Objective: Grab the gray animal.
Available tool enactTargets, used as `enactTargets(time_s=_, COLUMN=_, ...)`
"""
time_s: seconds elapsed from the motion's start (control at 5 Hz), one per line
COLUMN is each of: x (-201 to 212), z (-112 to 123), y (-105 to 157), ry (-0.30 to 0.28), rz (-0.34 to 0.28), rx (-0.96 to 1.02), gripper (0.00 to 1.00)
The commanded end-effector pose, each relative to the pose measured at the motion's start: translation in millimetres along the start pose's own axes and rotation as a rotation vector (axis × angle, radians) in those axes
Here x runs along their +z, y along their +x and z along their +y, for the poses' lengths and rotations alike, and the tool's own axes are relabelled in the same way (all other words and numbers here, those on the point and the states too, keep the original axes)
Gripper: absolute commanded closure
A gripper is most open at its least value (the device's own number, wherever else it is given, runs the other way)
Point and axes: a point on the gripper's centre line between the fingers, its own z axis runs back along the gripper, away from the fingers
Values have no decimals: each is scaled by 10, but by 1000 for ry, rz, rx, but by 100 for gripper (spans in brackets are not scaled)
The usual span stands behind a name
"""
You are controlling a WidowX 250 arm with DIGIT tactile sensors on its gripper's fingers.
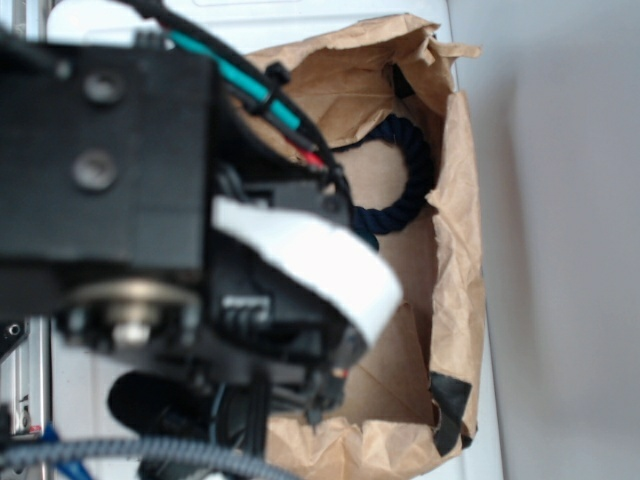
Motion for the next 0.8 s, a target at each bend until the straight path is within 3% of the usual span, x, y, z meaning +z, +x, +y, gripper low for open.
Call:
enactTargets(time_s=0.0, x=87, z=-61, y=6, ry=7, rz=-34, rx=-6, gripper=0)
enactTargets(time_s=0.2, x=87, z=-61, y=6, ry=7, rz=-34, rx=-6, gripper=0)
enactTargets(time_s=0.4, x=87, z=97, y=211, ry=29, rz=-106, rx=-135, gripper=0)
enactTargets(time_s=0.6, x=355, z=143, y=289, ry=-9, rz=-146, rx=-218, gripper=0)
